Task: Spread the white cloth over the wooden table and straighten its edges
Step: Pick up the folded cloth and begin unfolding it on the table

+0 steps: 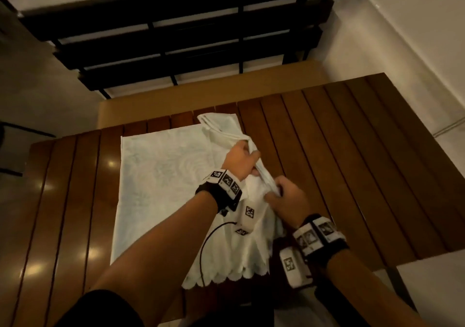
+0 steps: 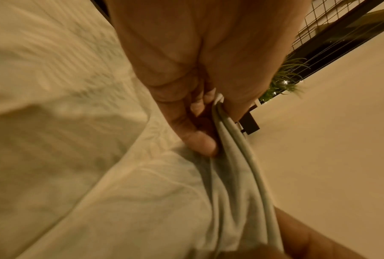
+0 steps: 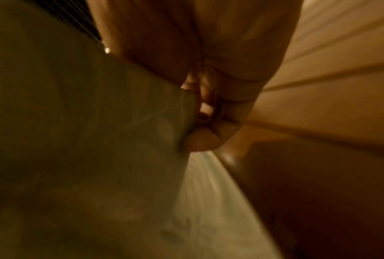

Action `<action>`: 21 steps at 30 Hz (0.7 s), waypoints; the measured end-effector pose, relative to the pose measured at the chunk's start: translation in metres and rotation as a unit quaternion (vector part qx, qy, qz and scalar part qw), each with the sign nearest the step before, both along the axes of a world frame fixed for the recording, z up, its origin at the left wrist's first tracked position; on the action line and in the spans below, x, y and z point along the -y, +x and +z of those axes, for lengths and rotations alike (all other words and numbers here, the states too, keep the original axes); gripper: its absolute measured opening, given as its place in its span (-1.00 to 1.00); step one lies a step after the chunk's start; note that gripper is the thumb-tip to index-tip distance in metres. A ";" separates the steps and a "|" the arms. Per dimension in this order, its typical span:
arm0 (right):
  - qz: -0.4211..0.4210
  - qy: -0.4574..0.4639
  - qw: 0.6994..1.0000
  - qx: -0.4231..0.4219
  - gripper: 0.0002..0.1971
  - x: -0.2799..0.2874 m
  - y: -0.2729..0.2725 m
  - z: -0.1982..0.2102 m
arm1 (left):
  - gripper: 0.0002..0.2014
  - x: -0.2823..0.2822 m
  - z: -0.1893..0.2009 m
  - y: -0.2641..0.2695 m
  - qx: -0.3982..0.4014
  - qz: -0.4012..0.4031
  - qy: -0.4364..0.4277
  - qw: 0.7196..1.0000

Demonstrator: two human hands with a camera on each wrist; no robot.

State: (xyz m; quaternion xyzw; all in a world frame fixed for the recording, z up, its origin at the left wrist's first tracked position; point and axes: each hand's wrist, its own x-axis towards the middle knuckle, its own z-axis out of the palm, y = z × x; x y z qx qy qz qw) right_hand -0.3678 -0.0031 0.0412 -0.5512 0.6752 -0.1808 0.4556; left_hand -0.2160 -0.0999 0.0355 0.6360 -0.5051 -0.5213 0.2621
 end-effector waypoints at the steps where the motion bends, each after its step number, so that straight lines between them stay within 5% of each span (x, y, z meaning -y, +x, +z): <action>1: 0.005 -0.010 1.000 -0.005 -0.89 0.007 -0.022 0.004 | -0.89 0.005 0.004 -0.016 -0.023 0.000 0.009 1.000; 4: 0.017 0.015 0.998 -0.054 -0.88 0.028 -0.080 -0.005 | -0.67 0.008 0.006 -0.052 -0.086 -0.015 0.058 0.994; 9: 0.008 0.089 0.985 -0.147 -0.84 0.021 -0.139 -0.056 | -0.60 -0.024 -0.005 -0.036 0.000 -0.121 0.062 0.991; 14: -0.005 0.076 0.988 -0.138 -0.62 0.006 -0.139 -0.057 | -0.68 -0.092 -0.028 0.084 0.172 -0.126 0.066 0.975; 19: 0.035 0.097 0.980 -0.170 -0.77 0.006 -0.130 -0.076 | -0.83 -0.189 -0.018 0.201 0.329 -0.079 0.067 0.939; 21: 0.016 0.089 0.981 -0.173 -0.73 0.016 -0.134 -0.077 | -0.74 -0.215 -0.016 0.239 0.382 -0.100 0.052 0.917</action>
